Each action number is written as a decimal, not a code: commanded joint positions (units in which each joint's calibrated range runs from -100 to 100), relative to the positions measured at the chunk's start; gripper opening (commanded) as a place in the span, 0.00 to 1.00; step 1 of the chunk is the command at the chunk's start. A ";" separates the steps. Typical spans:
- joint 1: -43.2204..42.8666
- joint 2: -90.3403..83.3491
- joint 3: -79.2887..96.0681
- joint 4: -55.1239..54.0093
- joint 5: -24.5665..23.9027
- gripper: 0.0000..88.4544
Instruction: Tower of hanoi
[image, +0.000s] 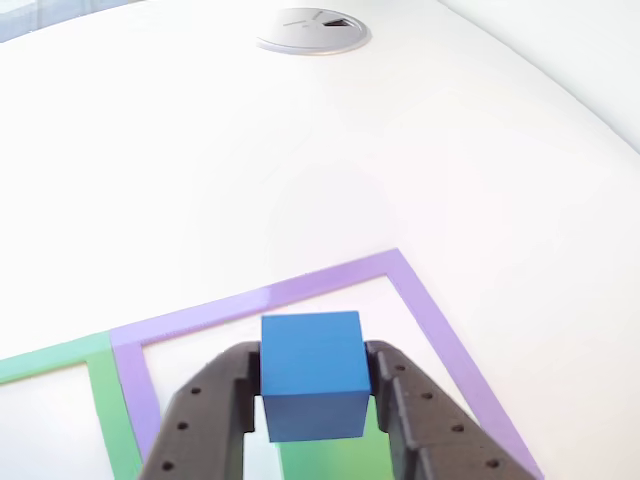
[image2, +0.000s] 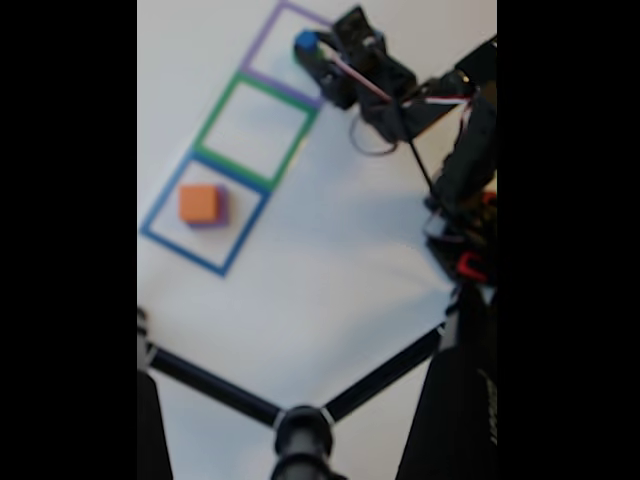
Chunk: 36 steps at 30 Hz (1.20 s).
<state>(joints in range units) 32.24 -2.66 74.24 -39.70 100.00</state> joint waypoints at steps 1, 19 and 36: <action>-2.14 -26.13 -1.96 30.23 0.00 0.03; -23.04 -49.22 -73.33 137.92 0.00 0.02; -34.06 -49.94 -68.15 134.20 0.00 0.02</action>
<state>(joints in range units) -0.76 -51.63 2.26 98.39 99.82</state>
